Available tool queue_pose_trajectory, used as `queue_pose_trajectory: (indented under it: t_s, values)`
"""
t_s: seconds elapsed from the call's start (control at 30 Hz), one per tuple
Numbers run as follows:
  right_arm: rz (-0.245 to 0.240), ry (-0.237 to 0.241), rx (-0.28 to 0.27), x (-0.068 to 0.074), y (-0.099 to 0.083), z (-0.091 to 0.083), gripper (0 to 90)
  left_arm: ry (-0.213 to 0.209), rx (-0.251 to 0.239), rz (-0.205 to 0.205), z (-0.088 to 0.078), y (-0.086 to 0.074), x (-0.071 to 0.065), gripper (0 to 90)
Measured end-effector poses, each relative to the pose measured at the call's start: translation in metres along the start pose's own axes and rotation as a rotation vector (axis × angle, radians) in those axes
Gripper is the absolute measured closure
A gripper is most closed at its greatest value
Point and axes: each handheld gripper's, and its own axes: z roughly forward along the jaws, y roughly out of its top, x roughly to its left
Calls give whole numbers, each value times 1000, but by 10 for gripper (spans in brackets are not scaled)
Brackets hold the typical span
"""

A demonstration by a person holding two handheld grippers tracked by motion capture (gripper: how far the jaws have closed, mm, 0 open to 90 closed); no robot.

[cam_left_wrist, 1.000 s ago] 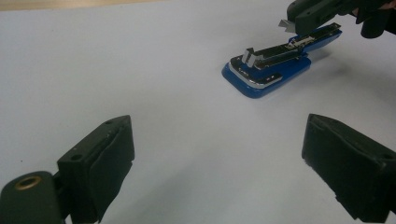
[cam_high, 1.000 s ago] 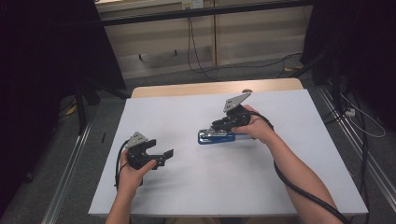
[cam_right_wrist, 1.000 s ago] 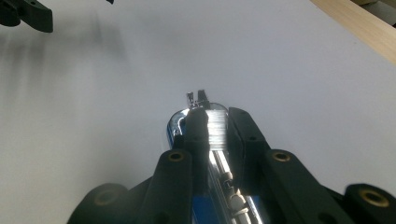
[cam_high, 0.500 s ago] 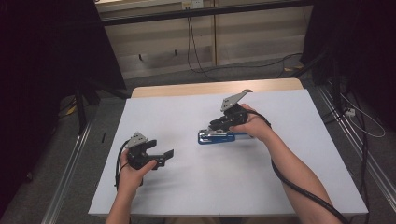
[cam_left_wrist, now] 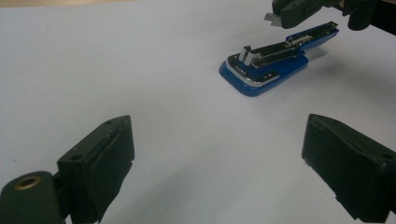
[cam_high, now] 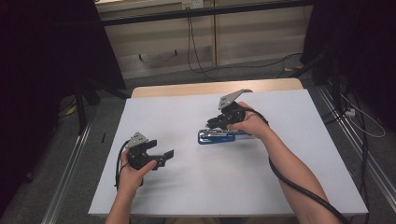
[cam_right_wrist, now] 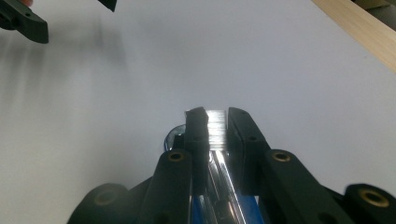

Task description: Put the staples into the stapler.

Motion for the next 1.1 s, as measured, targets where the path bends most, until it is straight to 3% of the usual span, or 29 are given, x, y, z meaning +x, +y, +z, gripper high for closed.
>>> queue_pose_trajectory:
  t_s: [0.4, 1.1]
  values:
    - [0, 8, 13, -3, 1, 4, 791, 3, -1, -3, 2, 0, -1, 94]
    - [-46, 29, 43, -3, 0, 12, 791, 5, 13, 3, 2, -1, -1, 94]
